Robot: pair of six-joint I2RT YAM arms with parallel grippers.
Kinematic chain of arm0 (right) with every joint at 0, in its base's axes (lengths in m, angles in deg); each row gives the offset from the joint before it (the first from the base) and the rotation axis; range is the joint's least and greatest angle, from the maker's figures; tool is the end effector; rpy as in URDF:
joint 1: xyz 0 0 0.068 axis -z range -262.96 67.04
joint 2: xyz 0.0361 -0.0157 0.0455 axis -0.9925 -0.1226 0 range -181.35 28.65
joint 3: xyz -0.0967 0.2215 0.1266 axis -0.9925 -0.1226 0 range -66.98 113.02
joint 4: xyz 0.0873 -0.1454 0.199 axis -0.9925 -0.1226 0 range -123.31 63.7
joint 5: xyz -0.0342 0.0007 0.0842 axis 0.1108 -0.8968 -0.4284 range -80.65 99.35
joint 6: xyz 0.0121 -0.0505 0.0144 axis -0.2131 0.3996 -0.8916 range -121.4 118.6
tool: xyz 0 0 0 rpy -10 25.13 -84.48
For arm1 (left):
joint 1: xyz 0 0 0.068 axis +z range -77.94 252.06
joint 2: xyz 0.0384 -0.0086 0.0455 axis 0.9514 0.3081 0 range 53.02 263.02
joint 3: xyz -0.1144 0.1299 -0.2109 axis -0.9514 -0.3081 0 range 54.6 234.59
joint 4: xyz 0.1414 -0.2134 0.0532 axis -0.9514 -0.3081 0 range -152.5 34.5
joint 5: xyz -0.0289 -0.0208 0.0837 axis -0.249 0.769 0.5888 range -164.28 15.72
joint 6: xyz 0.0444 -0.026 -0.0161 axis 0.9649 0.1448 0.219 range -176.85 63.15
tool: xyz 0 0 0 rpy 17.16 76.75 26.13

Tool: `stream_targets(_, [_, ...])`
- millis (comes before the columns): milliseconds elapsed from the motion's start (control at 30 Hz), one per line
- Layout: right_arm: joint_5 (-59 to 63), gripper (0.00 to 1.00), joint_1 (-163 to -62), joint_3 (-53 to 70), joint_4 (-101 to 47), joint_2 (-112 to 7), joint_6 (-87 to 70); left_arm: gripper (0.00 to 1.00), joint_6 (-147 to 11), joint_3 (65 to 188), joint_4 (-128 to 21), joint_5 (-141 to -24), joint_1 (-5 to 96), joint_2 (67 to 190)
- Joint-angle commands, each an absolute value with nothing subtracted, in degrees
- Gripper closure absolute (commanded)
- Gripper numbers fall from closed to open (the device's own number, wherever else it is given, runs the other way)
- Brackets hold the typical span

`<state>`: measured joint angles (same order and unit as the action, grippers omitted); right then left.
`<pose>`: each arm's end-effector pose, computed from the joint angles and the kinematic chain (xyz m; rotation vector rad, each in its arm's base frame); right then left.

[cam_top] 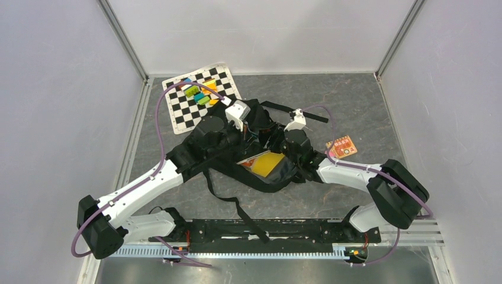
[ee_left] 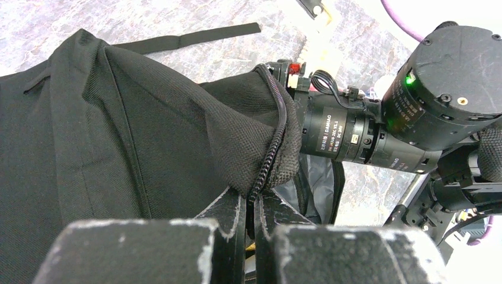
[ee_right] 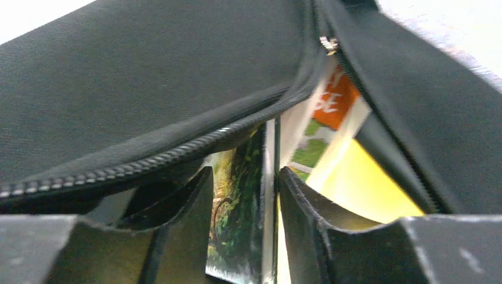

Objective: Pack the student bag
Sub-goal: Place the book in the student bag.

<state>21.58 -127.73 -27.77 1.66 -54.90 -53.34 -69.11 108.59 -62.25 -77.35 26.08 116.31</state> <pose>0.2267 0.2144 0.2169 0.2794 1.9462 0.9566 0.1780 -0.1870 0.3386 0.5936 1.8250 -0.7480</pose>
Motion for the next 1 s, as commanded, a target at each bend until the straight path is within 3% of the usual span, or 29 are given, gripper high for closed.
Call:
stream_targets(0, [27.0,0.46,-127.6,-30.0,3.4,-51.9,-48.2,0.98,-66.4,109.9,-57.0,-76.1,25.7,115.2])
stream_targets(100, [26.8,0.33,-127.6,-30.2,-0.4,-49.8,-44.3,0.98,-66.1,109.9,-57.6,-74.5,25.7,115.2])
stream_targets(367, [23.5,0.11,-127.4,-36.5,-12.5,-36.3,-34.8,0.98,-66.4,111.6,-61.1,-68.1,25.7,115.6])
stream_targets(567, [23.7,0.07,-123.9,-39.2,-25.0,-26.8,-25.0,0.98,-65.4,111.6,-63.6,-66.9,25.7,114.7])
stream_targets(733, [25.1,0.08,-122.9,-34.3,-33.8,-30.8,-16.9,0.98,-62.8,110.8,-68.4,-68.6,25.7,112.2])
stream_targets(867, [24.1,0.17,-122.8,-32.2,-34.0,-36.8,-13.6,0.98,-62.6,109.6,-70.4,-73.5,25.7,110.7])
stream_targets(900, [23.3,0.30,-122.9,-31.9,-33.6,-38.1,-13.2,0.98,-62.4,109.6,-71.3,-75.6,25.7,110.4])
stream_targets(967, [20.6,0.73,-122.9,-31.2,-33.5,-39.4,-13.5,0.98,-61.9,109.8,-73.6,-81.5,25.7,110.7])
